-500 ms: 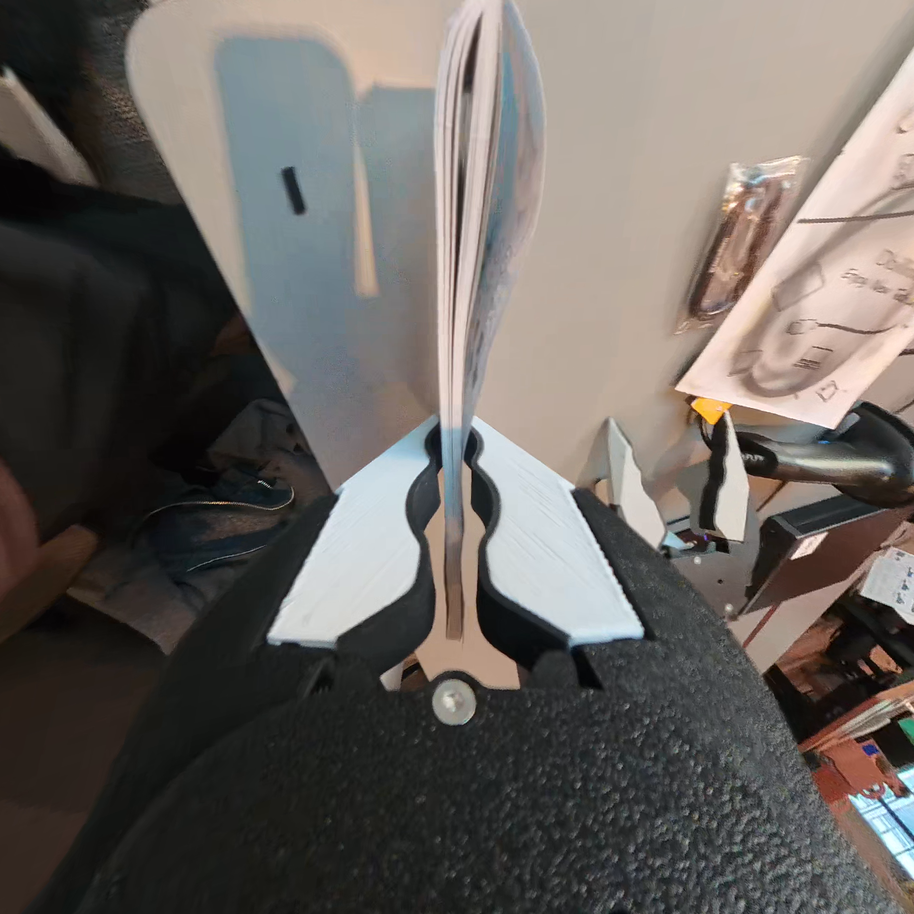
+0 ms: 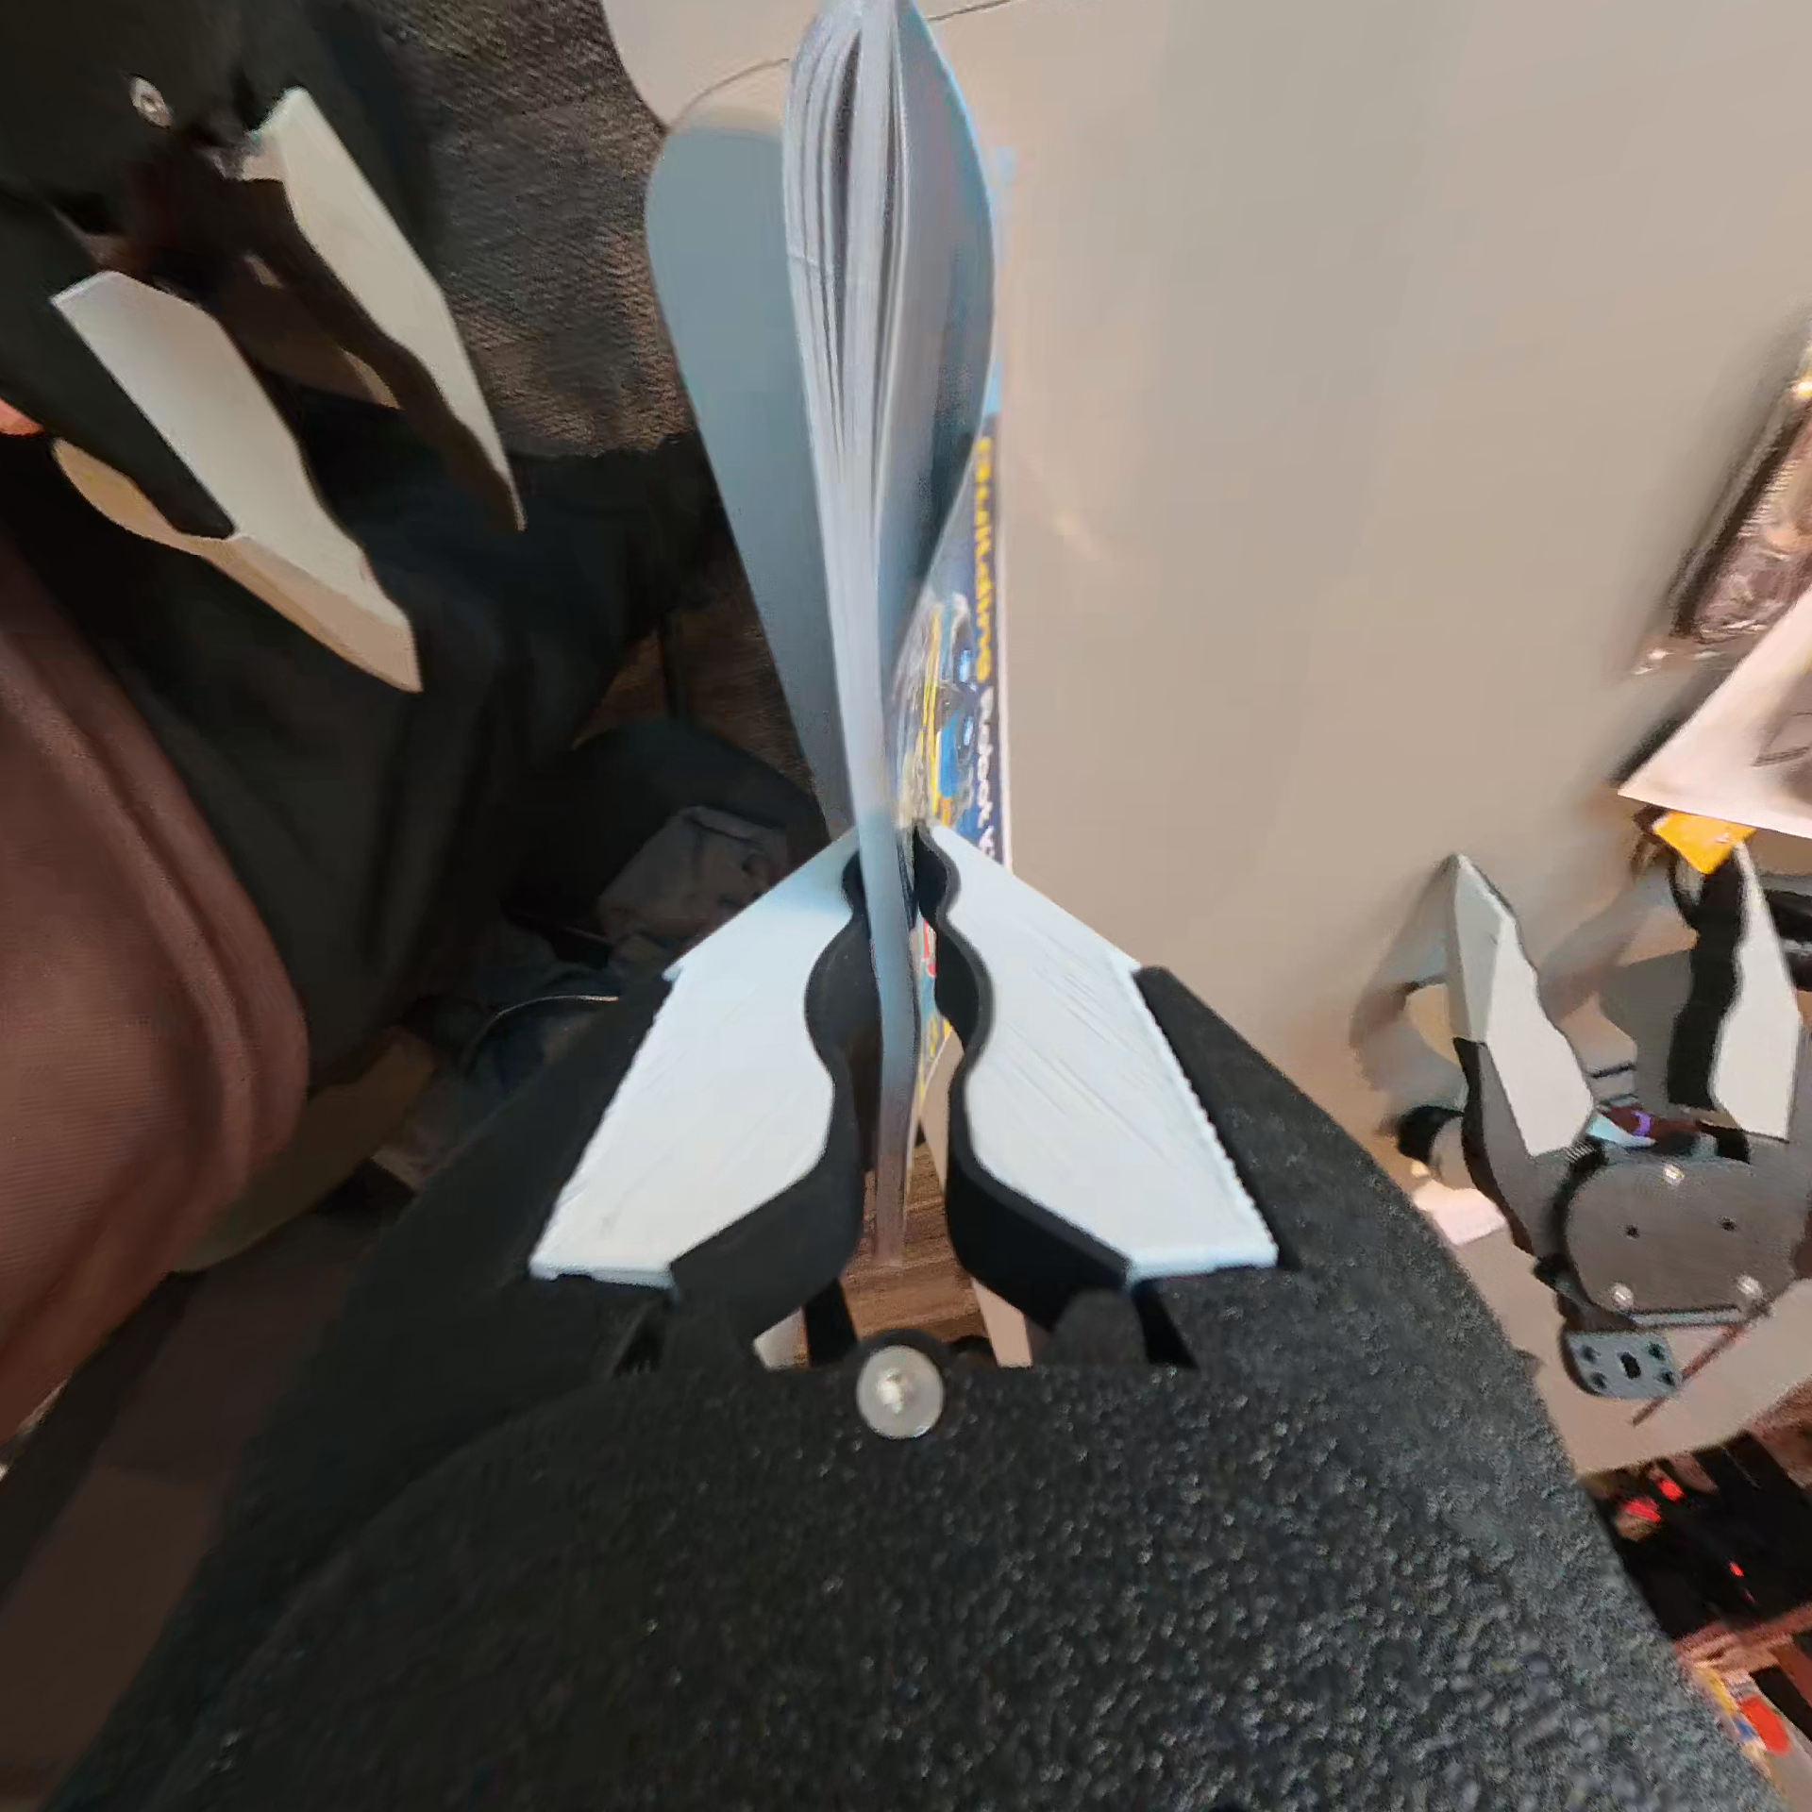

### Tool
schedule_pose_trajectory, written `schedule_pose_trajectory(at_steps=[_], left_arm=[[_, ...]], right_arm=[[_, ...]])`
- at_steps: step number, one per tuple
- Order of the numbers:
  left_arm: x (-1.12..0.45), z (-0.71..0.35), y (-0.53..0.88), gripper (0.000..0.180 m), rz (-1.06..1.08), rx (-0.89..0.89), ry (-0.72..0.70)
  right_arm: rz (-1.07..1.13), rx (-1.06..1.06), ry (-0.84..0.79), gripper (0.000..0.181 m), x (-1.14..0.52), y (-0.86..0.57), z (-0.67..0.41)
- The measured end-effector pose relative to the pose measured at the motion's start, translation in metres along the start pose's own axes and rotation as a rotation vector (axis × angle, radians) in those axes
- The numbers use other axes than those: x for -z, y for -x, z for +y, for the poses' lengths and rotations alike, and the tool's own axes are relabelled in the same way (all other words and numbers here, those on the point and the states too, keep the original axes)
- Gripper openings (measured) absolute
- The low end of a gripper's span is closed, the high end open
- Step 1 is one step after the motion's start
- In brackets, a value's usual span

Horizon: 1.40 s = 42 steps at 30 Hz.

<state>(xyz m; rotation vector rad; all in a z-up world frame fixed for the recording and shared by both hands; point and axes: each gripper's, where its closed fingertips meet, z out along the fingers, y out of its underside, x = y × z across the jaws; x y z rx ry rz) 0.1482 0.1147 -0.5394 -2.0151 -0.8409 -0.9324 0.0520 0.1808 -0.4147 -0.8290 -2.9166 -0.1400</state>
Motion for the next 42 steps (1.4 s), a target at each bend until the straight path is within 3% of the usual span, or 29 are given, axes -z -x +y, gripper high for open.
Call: schedule_pose_trajectory(at_steps=[4,15,21,42], left_arm=[[-0.010,0.002,0.006,0.065,-0.048,0.002,0.014],[0.002,-0.051,-0.006,0.053,0.015,-0.007,-0.213],[0.004,-0.058,-0.004,0.058,0.040,0.054,-0.228],[0.018,-0.093,-0.039,0.071,0.239,0.220,-0.294]], right_arm=[[0.072,-0.027,-0.009,0.003,0.004,-0.027,-0.004],[-0.025,0.015,0.022,0.003,0.010,0.003,0.005],[0.100,-0.028,0.012,0.003,0.014,-0.044,-0.003],[-0.010,0.049,0.035,0.003,0.007,0.024,0.007]])
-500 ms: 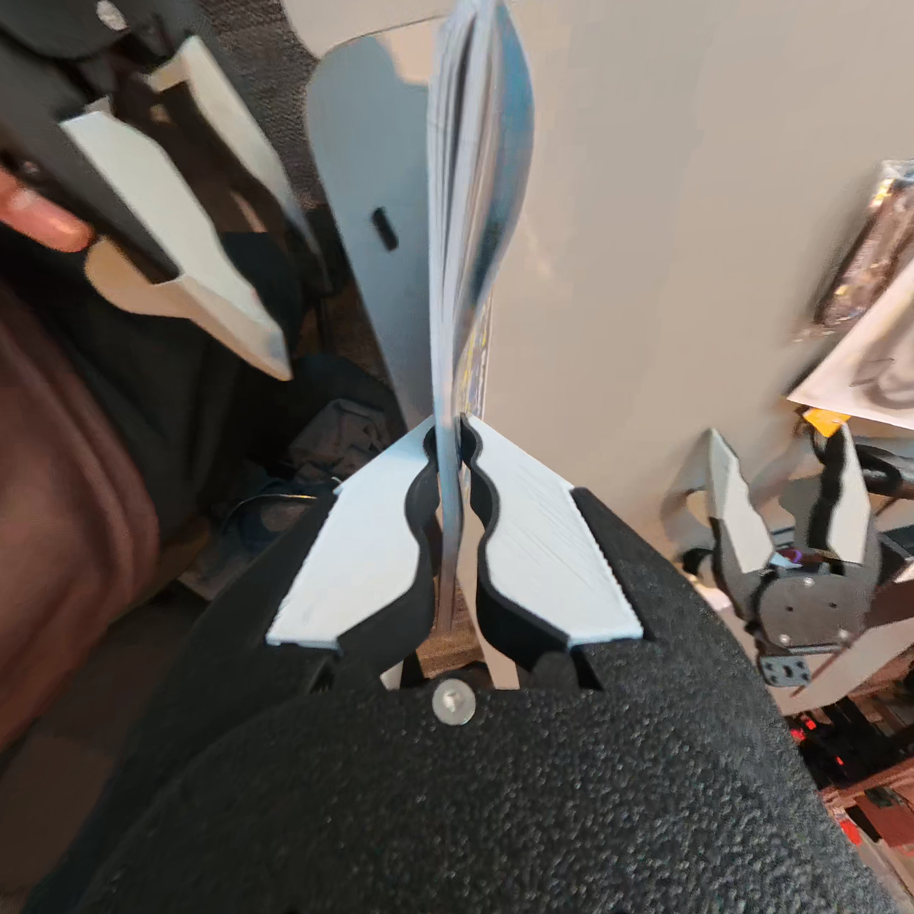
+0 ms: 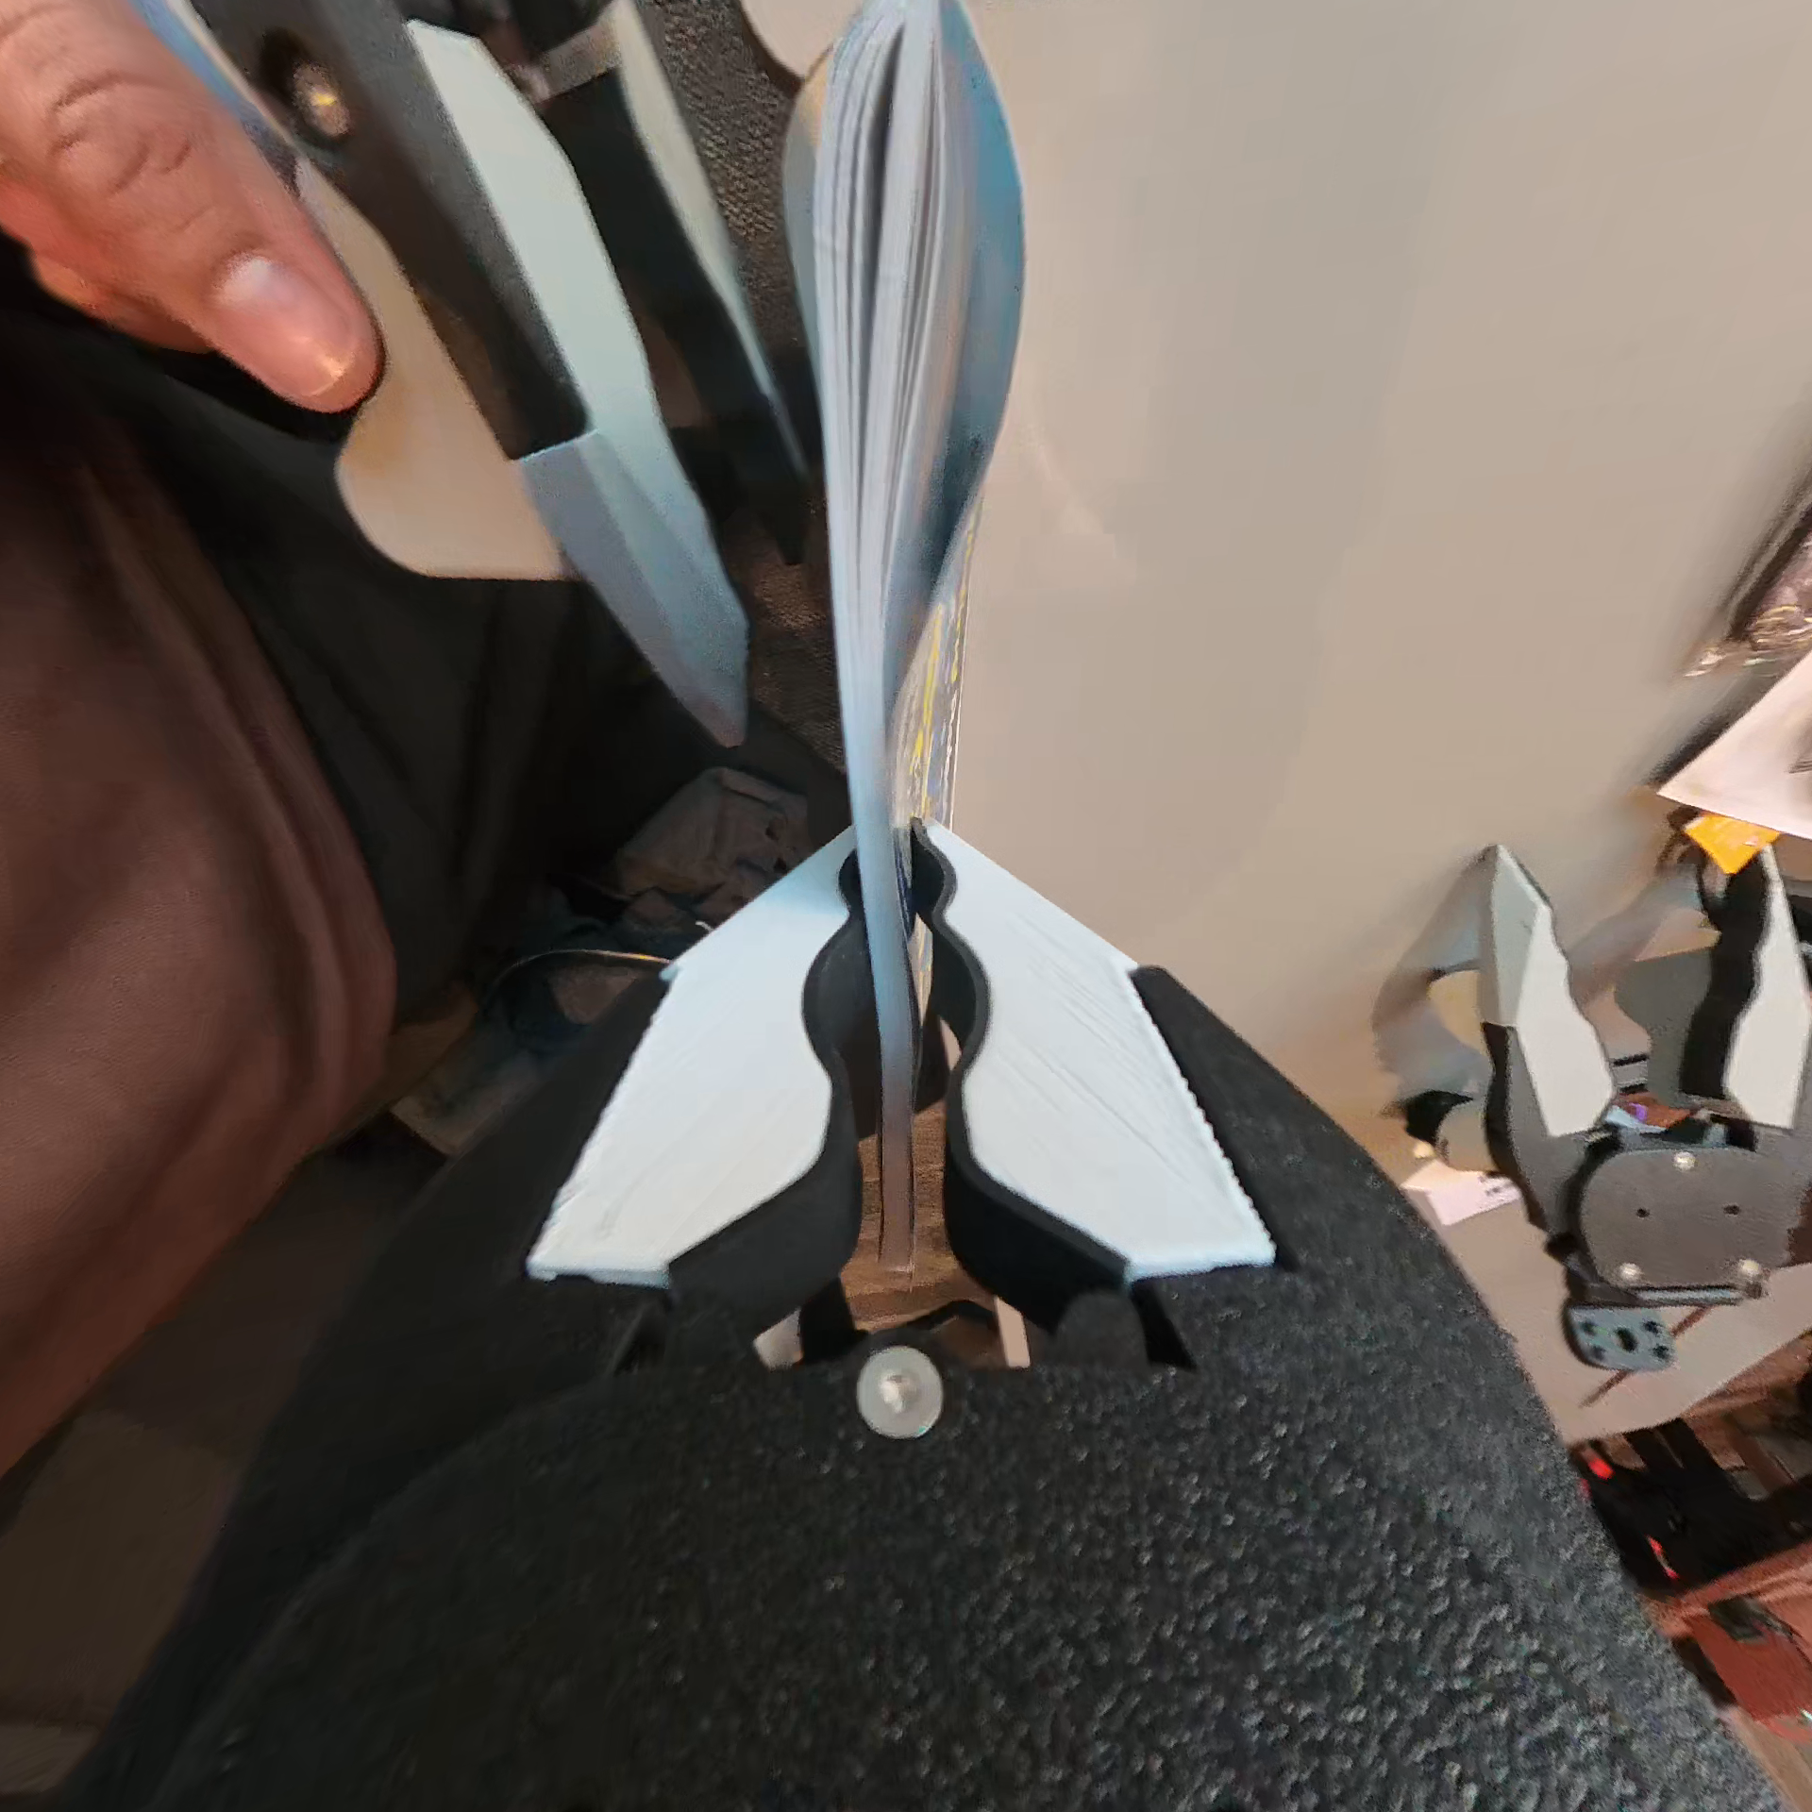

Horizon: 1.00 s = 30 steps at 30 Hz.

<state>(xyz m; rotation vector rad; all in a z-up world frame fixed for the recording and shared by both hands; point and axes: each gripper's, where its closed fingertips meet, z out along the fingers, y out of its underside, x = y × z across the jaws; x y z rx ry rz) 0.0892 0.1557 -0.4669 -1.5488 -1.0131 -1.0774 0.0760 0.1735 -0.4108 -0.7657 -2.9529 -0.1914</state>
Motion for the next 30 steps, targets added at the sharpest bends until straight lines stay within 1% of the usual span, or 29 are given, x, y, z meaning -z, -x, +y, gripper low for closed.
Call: schedule_pose_trajectory(at_steps=[3,5,8,14,19,24,26,30], left_arm=[[0.000,-0.003,-0.001,0.071,-0.007,-0.027,0.000],[-0.002,-0.002,0.003,0.078,-0.029,-0.011,0.013],[-0.007,0.000,0.005,0.078,-0.038,0.000,0.034],[-0.008,-0.002,0.009,0.068,-0.020,0.009,0.021],[-0.007,-0.004,0.003,0.069,0.006,0.014,0.014],[-0.005,-0.004,0.003,0.065,0.019,0.000,0.050],[-0.004,-0.002,0.005,0.059,0.014,-0.020,0.072],[-0.005,-0.001,0.005,0.061,0.014,-0.041,0.091]], right_arm=[[-0.016,-0.003,-0.008,0.002,0.002,0.009,0.004],[0.006,0.009,-0.007,0.003,0.003,0.007,0.006],[0.019,-0.012,-0.016,0.003,0.004,-0.001,0.004],[0.029,-0.006,-0.024,0.003,0.004,-0.009,-0.002],[-0.004,0.017,-0.017,0.003,0.003,0.004,0.001],[-0.027,0.033,-0.010,0.002,0.003,0.017,0.006],[-0.049,0.020,-0.015,0.002,0.003,0.022,0.007],[-0.089,-0.024,-0.031,0.003,0.004,0.028,0.009]])
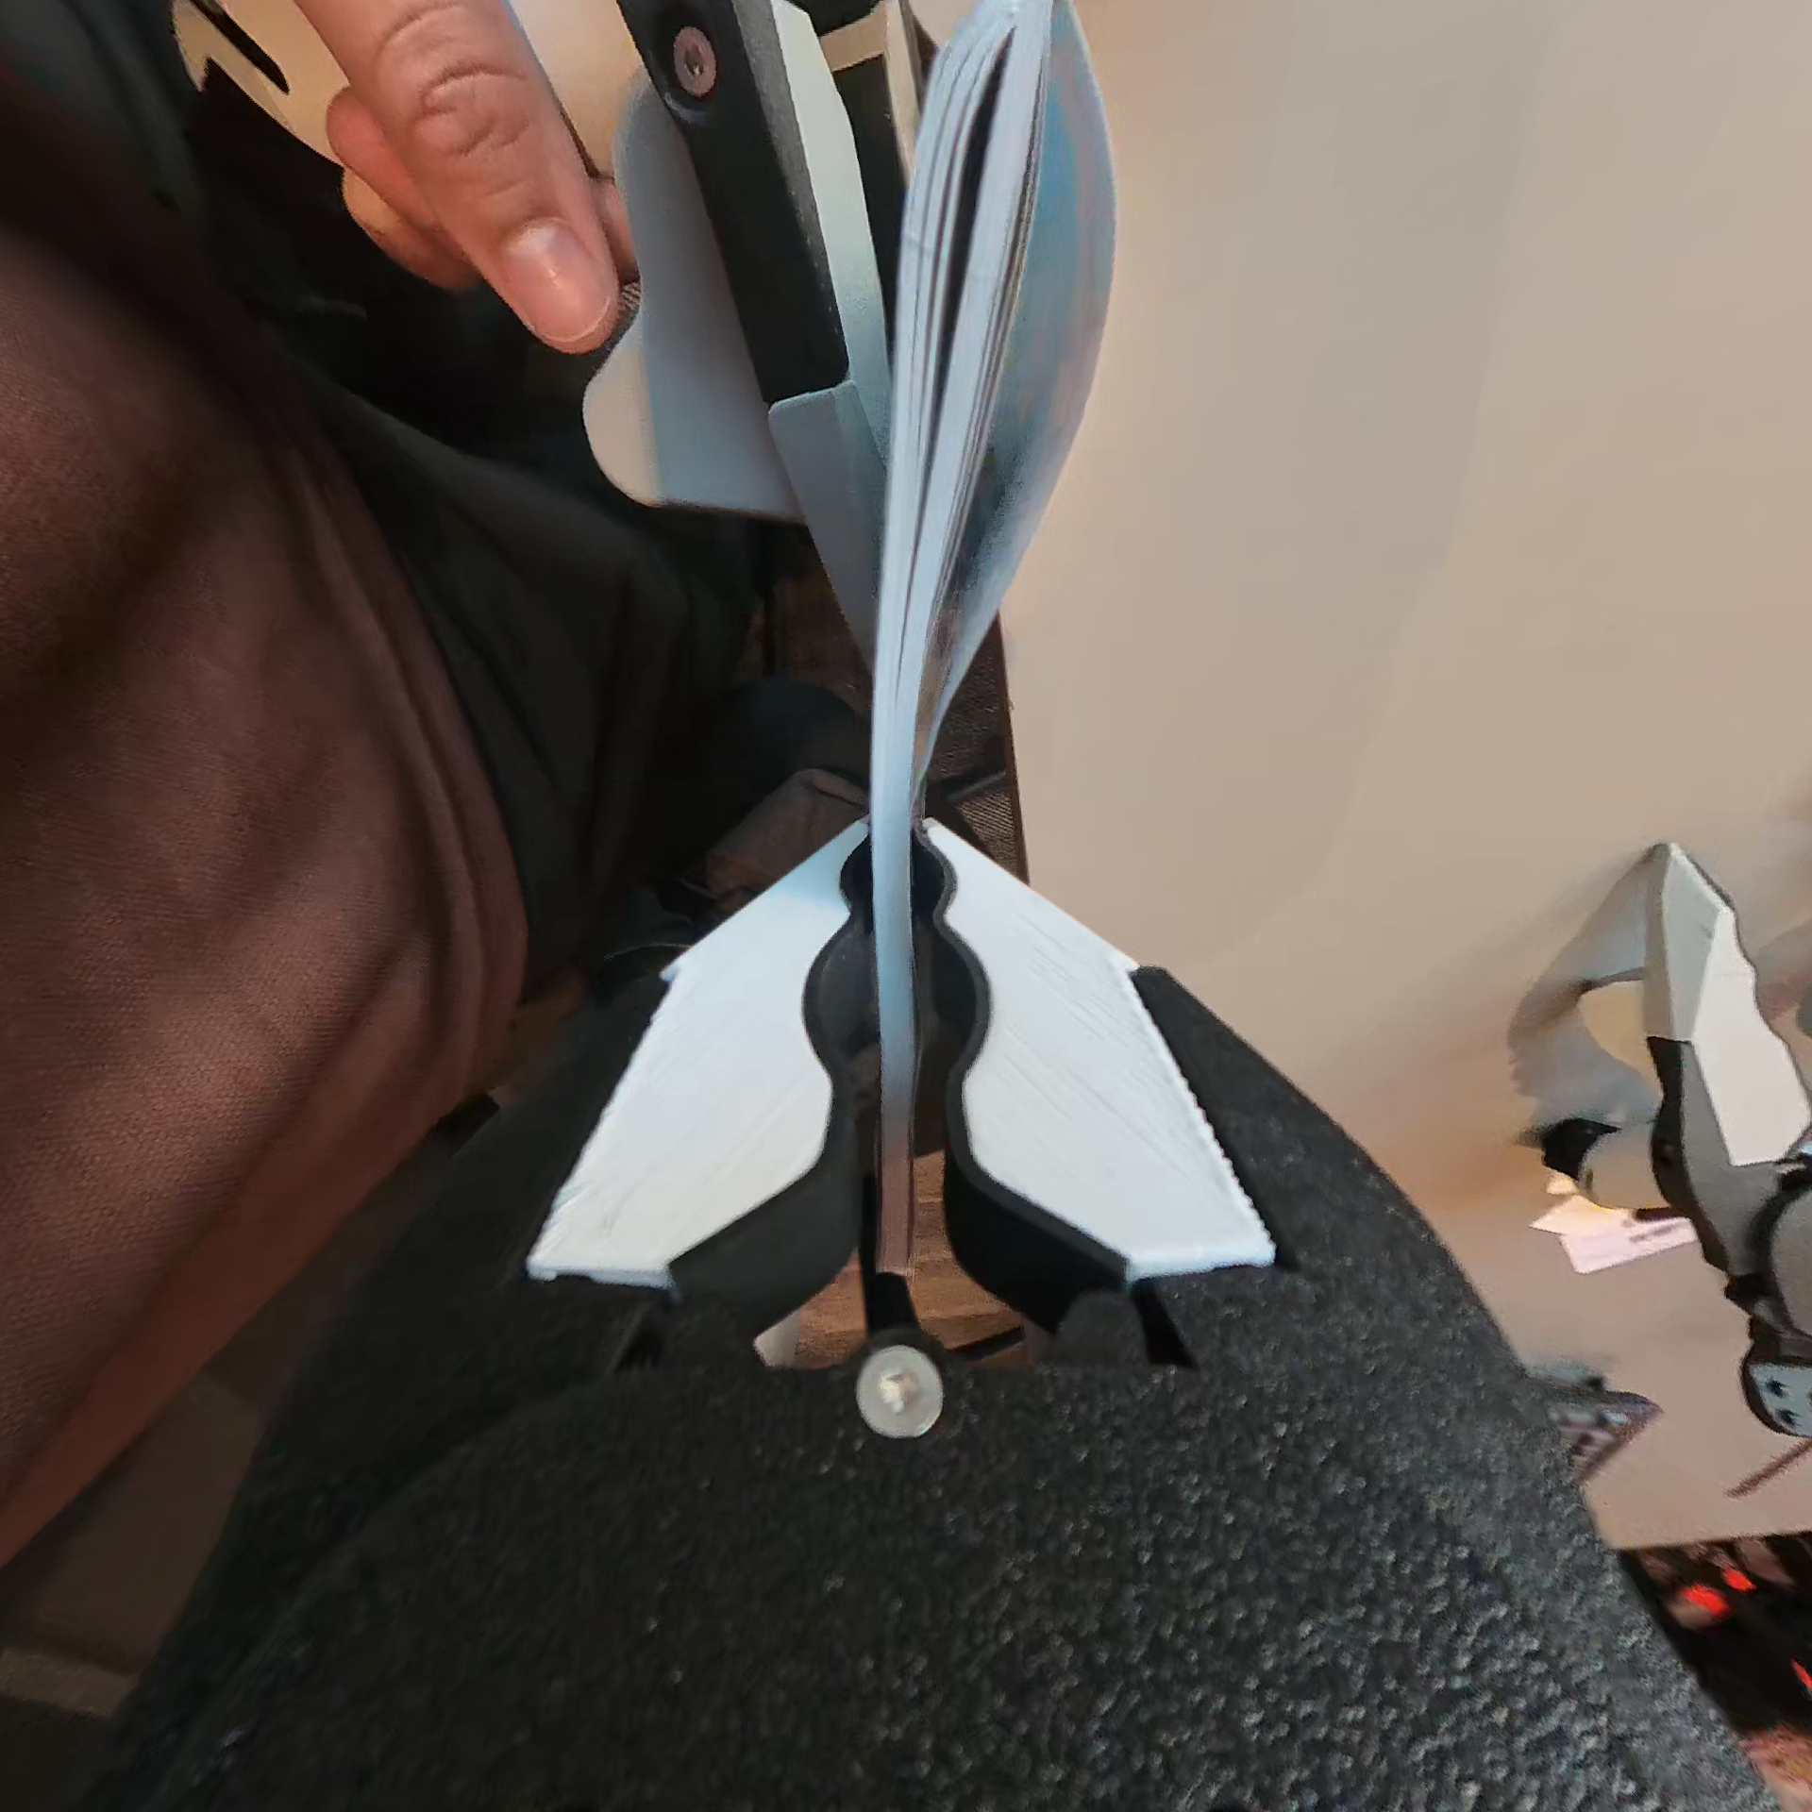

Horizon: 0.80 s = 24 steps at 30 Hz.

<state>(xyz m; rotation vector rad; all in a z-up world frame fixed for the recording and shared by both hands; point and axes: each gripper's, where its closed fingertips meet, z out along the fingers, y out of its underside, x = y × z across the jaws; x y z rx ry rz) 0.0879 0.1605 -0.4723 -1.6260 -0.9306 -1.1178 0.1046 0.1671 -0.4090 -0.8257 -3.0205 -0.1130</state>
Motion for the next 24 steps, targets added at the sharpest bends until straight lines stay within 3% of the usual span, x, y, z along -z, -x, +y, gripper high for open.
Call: schedule_pose_trajectory(at_steps=[3,10,16,24], left_arm=[[0.000,0.000,-0.002,0.065,0.017,0.001,-0.014],[0.005,-0.002,-0.003,0.053,0.017,-0.030,-0.038],[0.016,0.006,-0.010,0.057,0.010,-0.028,-0.036],[0.054,0.000,-0.048,0.068,0.014,-0.065,-0.050]], right_arm=[[-0.005,-0.041,-0.026,0.002,0.006,-0.004,0.000],[0.053,-0.082,-0.052,0.002,0.023,-0.030,0.004],[0.074,-0.157,-0.095,0.002,0.036,-0.045,0.008],[0.272,-0.069,-0.031,0.003,0.044,-0.068,0.003]])
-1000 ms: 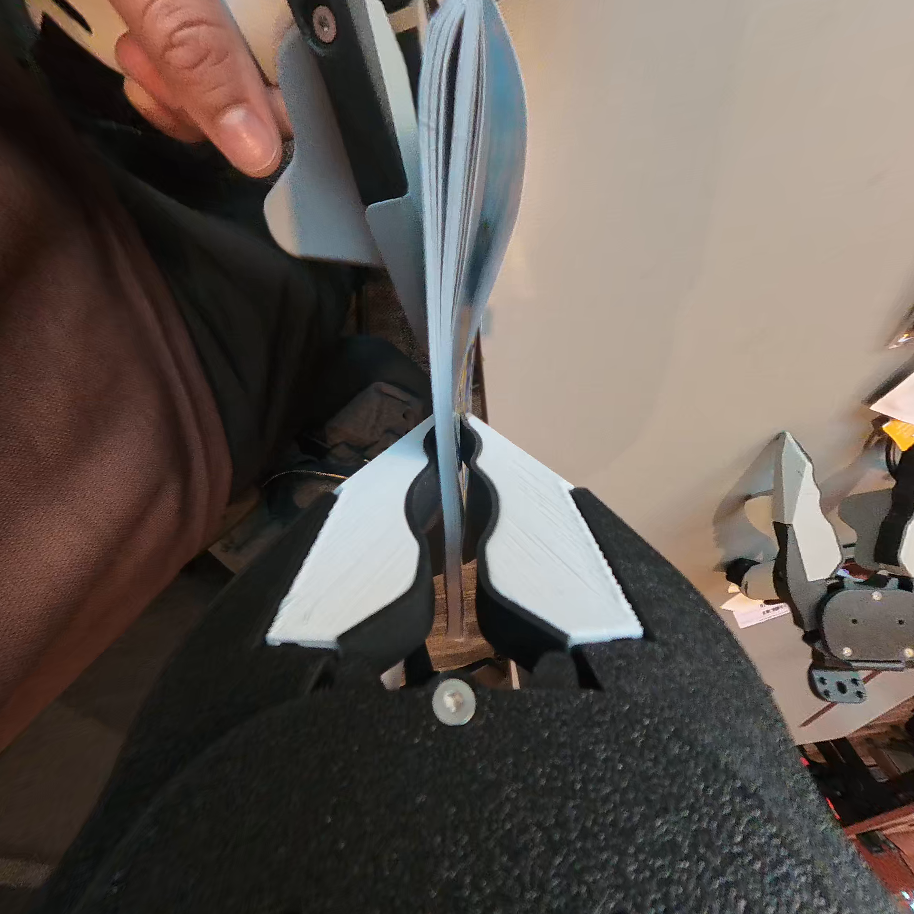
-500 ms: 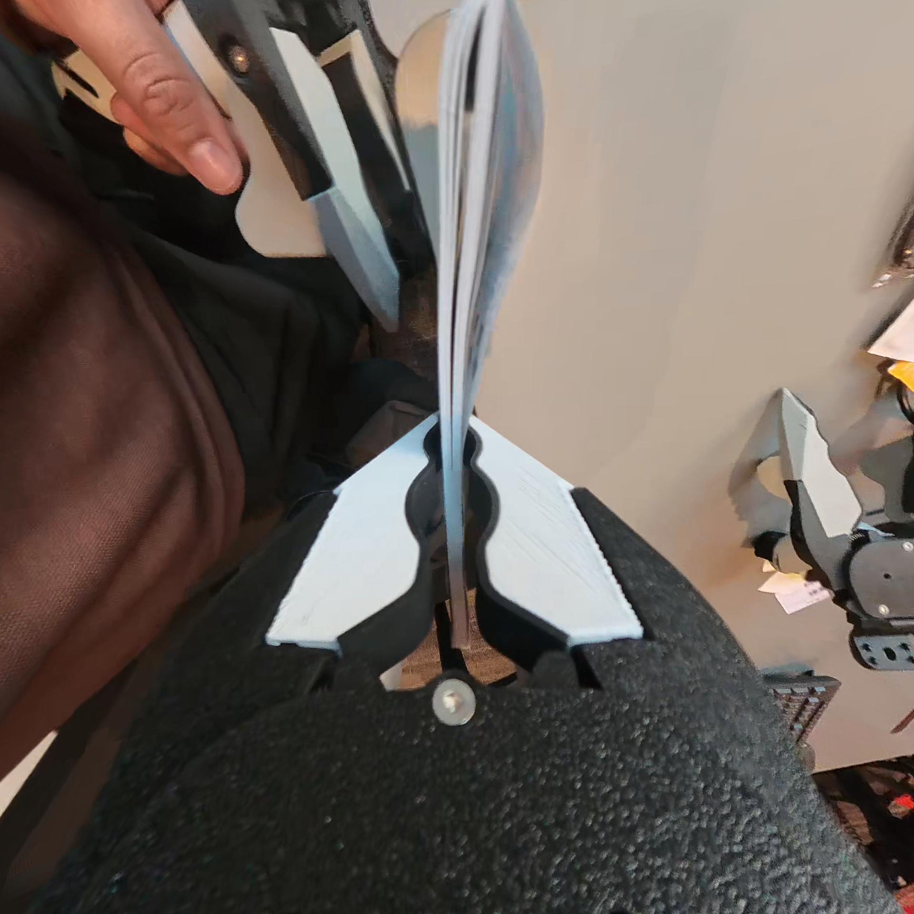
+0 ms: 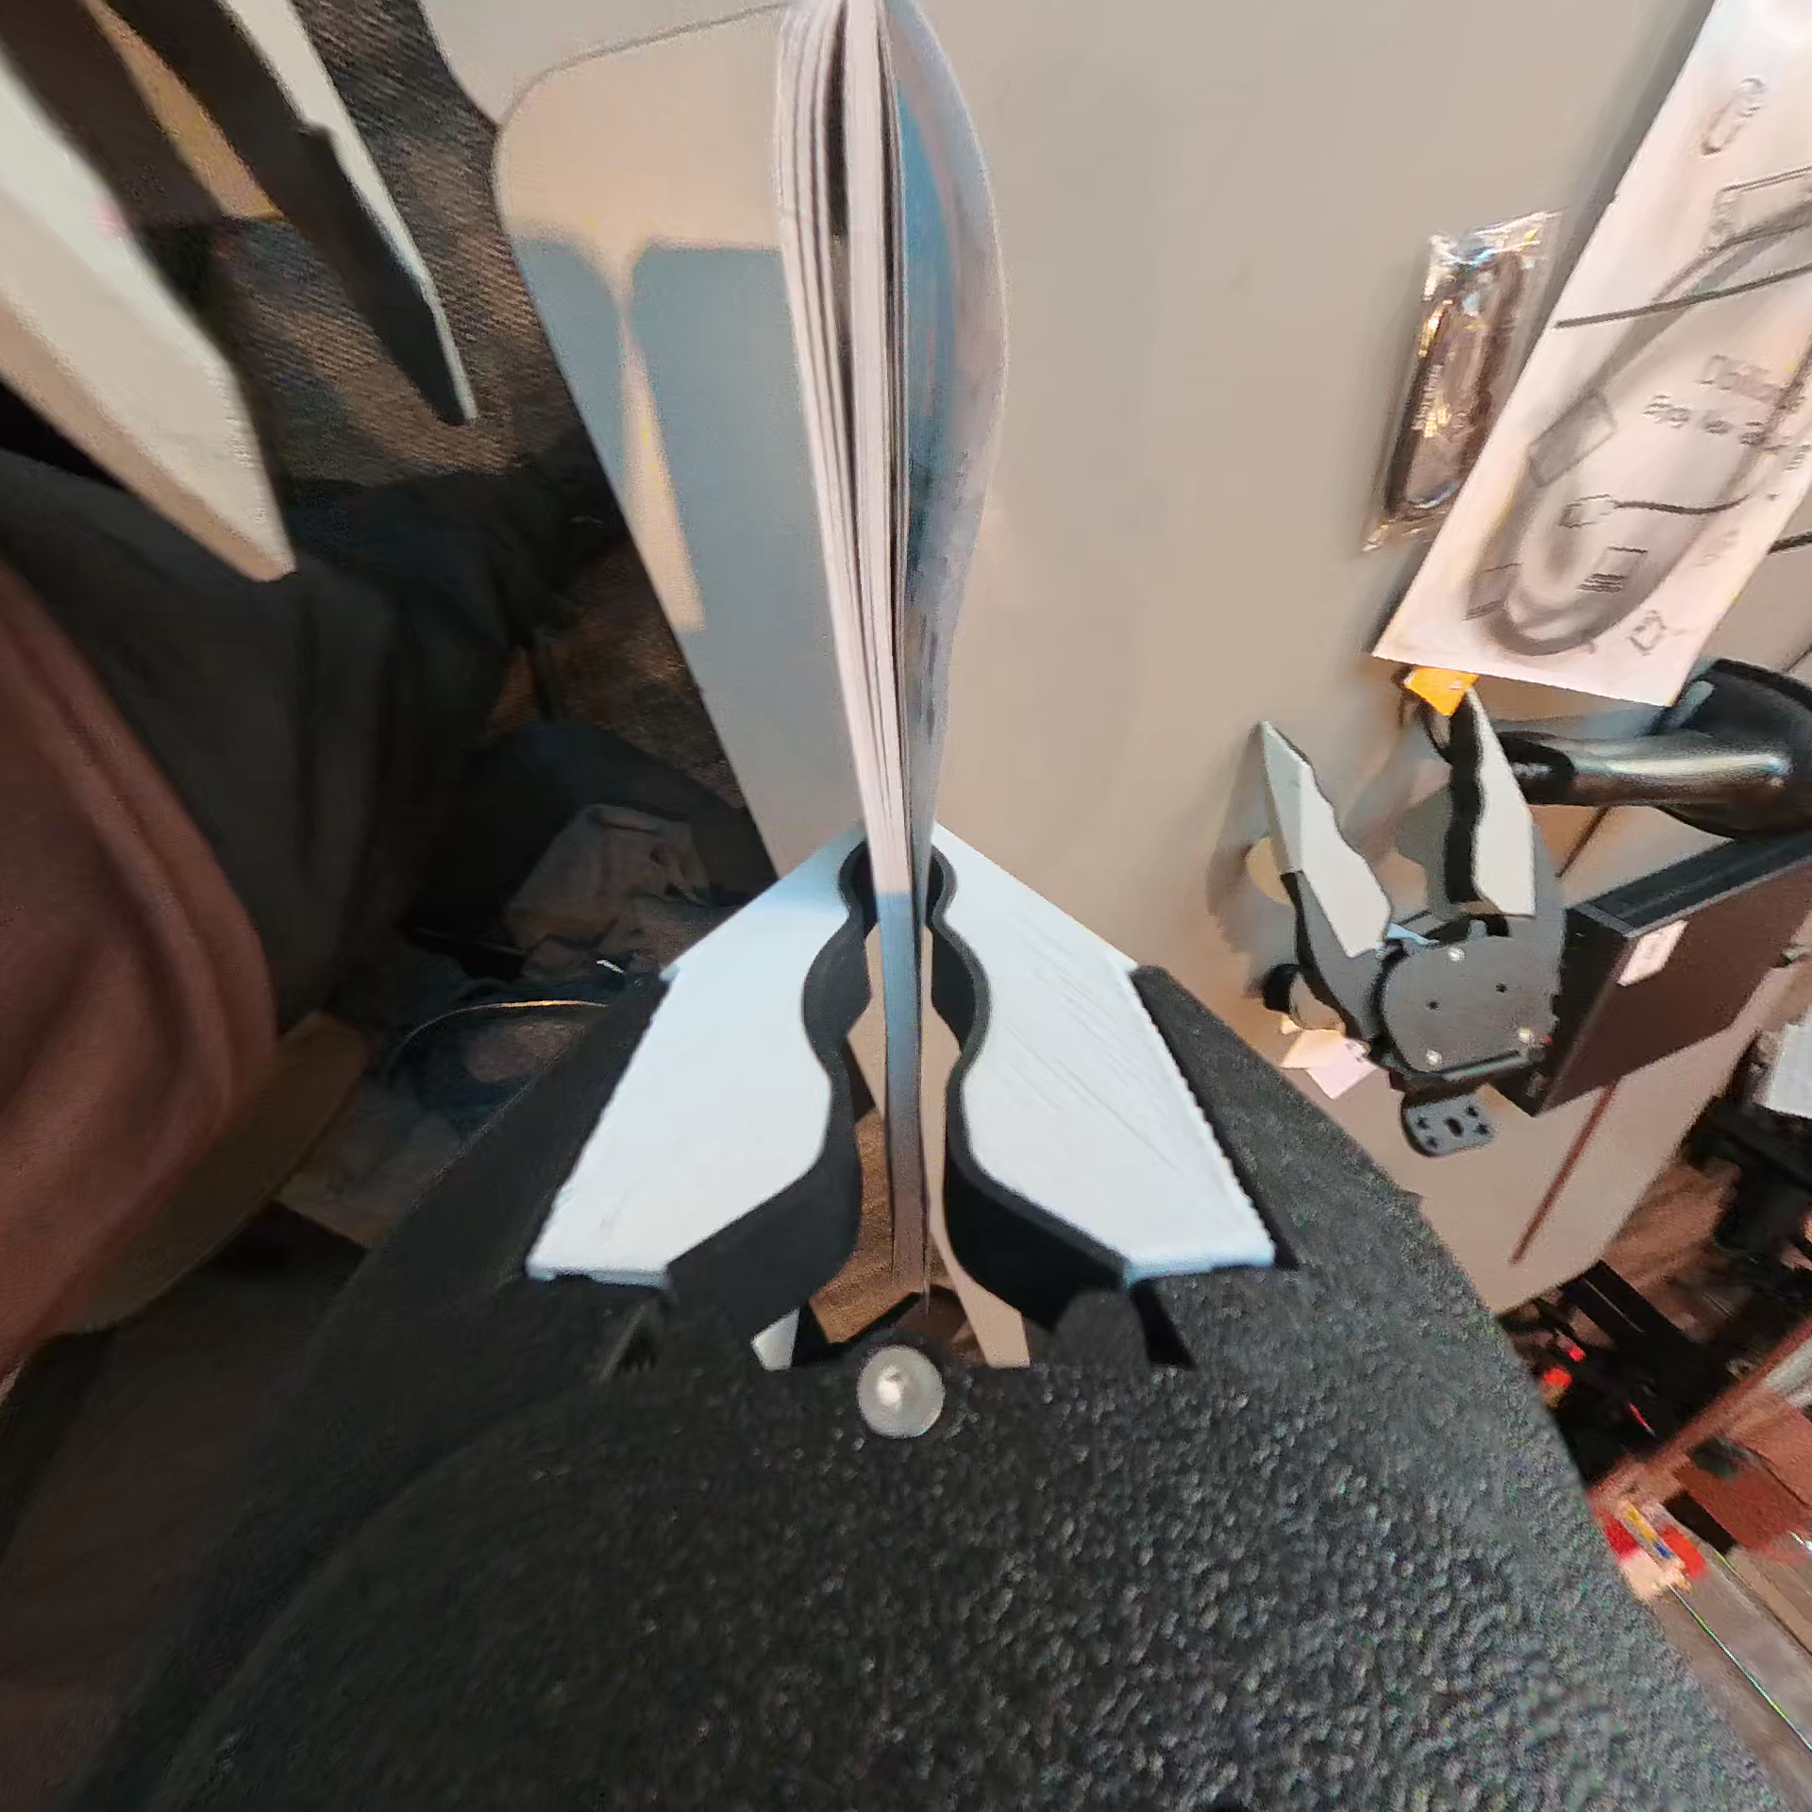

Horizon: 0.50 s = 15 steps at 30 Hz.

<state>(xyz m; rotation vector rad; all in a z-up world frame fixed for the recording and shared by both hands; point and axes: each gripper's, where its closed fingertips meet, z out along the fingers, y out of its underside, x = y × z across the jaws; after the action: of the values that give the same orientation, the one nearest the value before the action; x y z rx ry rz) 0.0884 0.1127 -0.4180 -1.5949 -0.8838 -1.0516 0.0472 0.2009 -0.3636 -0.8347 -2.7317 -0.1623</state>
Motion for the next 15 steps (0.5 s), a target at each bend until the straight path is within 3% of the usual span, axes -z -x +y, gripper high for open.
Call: schedule_pose_trajectory(at_steps=[6,13,15], left_arm=[[0.003,-0.016,-0.019,0.069,0.016,-0.051,0.022],[-0.001,-0.020,-0.023,0.070,0.021,-0.056,0.045],[-0.002,-0.021,-0.025,0.070,0.017,-0.062,0.055]], right_arm=[[0.187,-0.005,0.032,0.003,-0.011,-0.037,0.015],[0.214,-0.052,0.124,0.003,-0.073,-0.032,0.067],[0.215,-0.070,0.139,0.012,-0.090,-0.021,0.071]])
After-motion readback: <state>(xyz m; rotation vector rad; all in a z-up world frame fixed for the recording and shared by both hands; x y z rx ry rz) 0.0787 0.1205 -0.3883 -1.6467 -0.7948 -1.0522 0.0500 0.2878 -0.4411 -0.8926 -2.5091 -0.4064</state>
